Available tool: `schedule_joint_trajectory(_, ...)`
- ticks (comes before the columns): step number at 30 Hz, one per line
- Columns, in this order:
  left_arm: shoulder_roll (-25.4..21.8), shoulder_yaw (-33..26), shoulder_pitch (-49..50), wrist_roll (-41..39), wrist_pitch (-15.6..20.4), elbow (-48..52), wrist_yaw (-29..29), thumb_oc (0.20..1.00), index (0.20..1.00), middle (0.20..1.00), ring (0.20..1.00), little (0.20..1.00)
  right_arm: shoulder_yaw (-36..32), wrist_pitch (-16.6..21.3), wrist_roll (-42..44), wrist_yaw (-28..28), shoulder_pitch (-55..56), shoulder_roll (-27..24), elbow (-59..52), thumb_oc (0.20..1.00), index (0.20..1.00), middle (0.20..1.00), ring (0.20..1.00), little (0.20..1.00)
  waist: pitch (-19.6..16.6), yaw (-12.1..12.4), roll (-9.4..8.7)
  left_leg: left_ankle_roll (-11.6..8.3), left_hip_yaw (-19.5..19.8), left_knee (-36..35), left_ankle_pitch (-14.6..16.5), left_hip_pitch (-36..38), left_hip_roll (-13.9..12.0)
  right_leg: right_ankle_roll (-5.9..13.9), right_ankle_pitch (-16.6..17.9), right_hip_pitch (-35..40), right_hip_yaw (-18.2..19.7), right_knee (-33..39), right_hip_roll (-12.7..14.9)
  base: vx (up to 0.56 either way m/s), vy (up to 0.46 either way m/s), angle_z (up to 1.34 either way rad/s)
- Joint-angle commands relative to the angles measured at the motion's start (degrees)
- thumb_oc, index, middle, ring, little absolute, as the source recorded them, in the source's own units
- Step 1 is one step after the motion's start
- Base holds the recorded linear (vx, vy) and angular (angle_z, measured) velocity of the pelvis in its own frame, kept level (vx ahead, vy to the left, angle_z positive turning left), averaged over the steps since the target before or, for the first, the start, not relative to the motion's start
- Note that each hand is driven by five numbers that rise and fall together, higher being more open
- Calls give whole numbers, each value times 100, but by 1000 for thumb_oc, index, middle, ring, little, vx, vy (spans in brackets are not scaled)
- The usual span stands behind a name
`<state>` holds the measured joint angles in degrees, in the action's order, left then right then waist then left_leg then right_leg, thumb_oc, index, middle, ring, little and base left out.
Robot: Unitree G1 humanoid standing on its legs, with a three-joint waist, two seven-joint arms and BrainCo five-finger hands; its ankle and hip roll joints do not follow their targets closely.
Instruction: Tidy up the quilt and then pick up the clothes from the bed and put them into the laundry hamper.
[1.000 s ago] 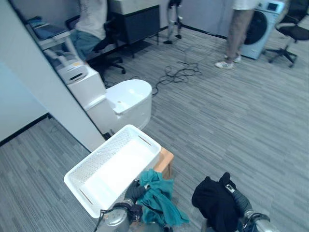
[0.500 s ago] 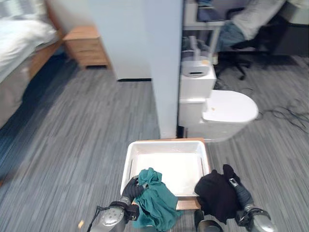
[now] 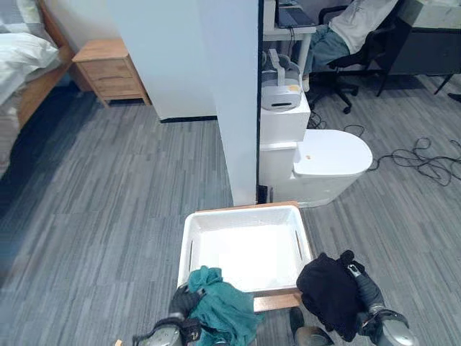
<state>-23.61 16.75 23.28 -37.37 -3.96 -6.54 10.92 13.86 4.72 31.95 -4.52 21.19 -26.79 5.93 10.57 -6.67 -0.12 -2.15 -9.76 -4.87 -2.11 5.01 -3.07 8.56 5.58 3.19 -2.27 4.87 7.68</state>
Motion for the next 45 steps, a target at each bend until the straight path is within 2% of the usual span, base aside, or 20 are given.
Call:
schedule_joint_trajectory(1,-174,-736,95,220,703,538,473,200,200,200,200,200,-154,200,30,52,-196,-3,-469,200,200,200,200,200,-121,191,-46,-125,313,-13,149,-196,-67,68,-248,-252,-327,13,-207,-10,64,9)
schedule_joint_trajectory(5,-416,-1773,167,541,1065,1414,712,200,200,200,200,200,-307,10,-26,52,29,110,-723,200,200,200,200,200,-141,286,-29,-77,312,-13,182,-188,-16,87,-260,-230,-411,13,-114,-5,39,13)
schedule_joint_trajectory(7,-576,-2333,44,707,1110,2040,797,200,200,200,200,200,-379,-106,-11,29,58,140,-818,200,200,200,200,200,-128,333,-21,-65,300,-13,205,-195,-16,92,-278,-228,-454,13,-70,-26,5,20)
schedule_joint_trajectory(12,-801,-3084,-248,1228,1398,2769,760,200,200,200,200,200,-473,-216,64,-50,78,223,-935,200,200,200,200,200,-140,364,-14,-69,325,-13,250,-204,4,128,-293,-240,-429,13,-38,-9,-13,3)
schedule_joint_trajectory(13,-1071,-3328,-473,1232,1435,3027,672,200,200,200,200,200,-443,-258,90,-68,88,228,-985,200,200,200,200,200,-175,320,-14,-83,266,-13,269,-186,-5,162,-293,-241,-419,13,-15,2,-38,-1)
schedule_joint_trajectory(14,-1143,-3368,-536,1269,1462,3084,670,200,200,200,200,200,-424,-275,90,-84,86,228,-1008,200,200,200,200,200,-184,305,-12,-86,246,-13,275,-182,-7,171,-294,-243,-417,13,-8,-1,-53,-1)
schedule_joint_trajectory(15,-1424,-3455,-818,1192,1418,3195,682,200,200,200,200,200,-362,-311,85,-102,61,227,-1042,200,200,200,200,200,-209,243,-5,-96,179,-13,292,-165,-15,203,-291,-246,-406,13,13,-4,-31,-4)
schedule_joint_trajectory(17,-1660,-3446,-1101,1255,1463,3236,744,200,200,200,200,200,-278,-321,77,-132,33,224,-1061,200,200,200,200,200,-233,175,7,-103,121,-13,309,-147,-21,229,-293,-251,-376,13,24,-2,-29,-5)
schedule_joint_trajectory(18,-1963,-3367,-1511,1219,1363,3212,837,200,200,200,200,200,-172,-317,52,-162,-18,224,-1056,200,200,200,200,200,-247,100,21,-113,69,-13,320,-127,-26,250,-295,-254,-333,13,27,-1,-21,-8)
schedule_joint_trajectory(19,-2066,-3321,-1670,1242,1353,3214,878,200,200,200,200,200,-128,-299,45,-170,-40,221,-1042,200,200,200,200,200,-251,64,30,-118,48,-13,323,-122,-27,258,-296,-257,-314,13,27,-2,-8,-16)
schedule_joint_trajectory(21,-2566,-3023,-2580,1273,1047,3120,1135,200,200,200,200,200,50,-320,-22,-186,-195,217,-971,200,200,200,200,200,-277,-114,84,-141,-44,-13,342,-89,-32,285,-301,-272,-200,13,20,-3,2,-19)
schedule_joint_trajectory(22,-2589,-2991,-2639,1273,1041,3100,1134,200,200,200,200,200,46,-319,-25,-188,-205,228,-966,200,200,200,200,200,-268,-106,82,-142,-50,-13,343,-85,-32,286,-301,-272,-194,13,19,-1,5,-30)
schedule_joint_trajectory(23,-2778,-2801,-3124,1210,815,3035,1202,200,200,200,200,200,133,-353,-47,-190,-286,209,-949,200,200,200,200,200,-268,-203,113,-161,-118,-13,350,-62,-46,295,-302,-278,-144,13,16,-1,3,-26)
schedule_joint_trajectory(25,-2873,-2624,-3472,1281,707,2979,1259,200,200,200,200,200,191,-360,-67,-182,-347,210,-918,200,200,200,200,200,-268,-278,137,-172,-165,-13,355,-44,-55,296,-303,-283,-94,13,9,1,6,-22)
schedule_joint_trajectory(26,-2951,-2373,-3940,1236,479,2911,1320,200,200,200,200,200,273,-372,-110,-191,-406,209,-903,200,200,200,200,200,-263,-368,169,-185,-221,-13,363,-17,-60,298,-307,-284,-24,13,3,5,12,-20)
schedule_joint_trajectory(29,-2906,-2070,-4451,1357,231,2845,1482,200,200,200,200,200,362,-370,-180,-201,-518,240,-821,200,200,200,200,200,-242,-471,213,-203,-295,-13,380,15,-64,295,-317,-295,75,13,-3,1,19,-20)
schedule_joint_trajectory(32,-2838,-2000,-4607,1371,136,2809,1550,200,200,200,200,200,393,-368,-220,-207,-578,251,-764,200,200,200,200,200,-225,-515,237,-213,-345,-13,388,34,-69,290,-329,-296,121,13,-6,-6,24,-23)
schedule_joint_trajectory(37,-2716,-2048,-4566,1396,124,2747,1582,200,200,200,200,200,388,-404,-293,-224,-603,257,-729,200,200,200,200,200,-201,-545,267,-218,-398,-13,405,66,-76,277,-357,-282,161,13,-6,0,33,-9)
schedule_joint_trajectory(45,-2523,-2224,-4177,1461,160,2876,1296,200,200,200,200,200,351,-421,-300,-238,-595,300,-725,200,200,200,200,200,-172,-469,238,-196,-380,-13,429,81,-75,275,-382,-240,125,13,1,0,3,-1)
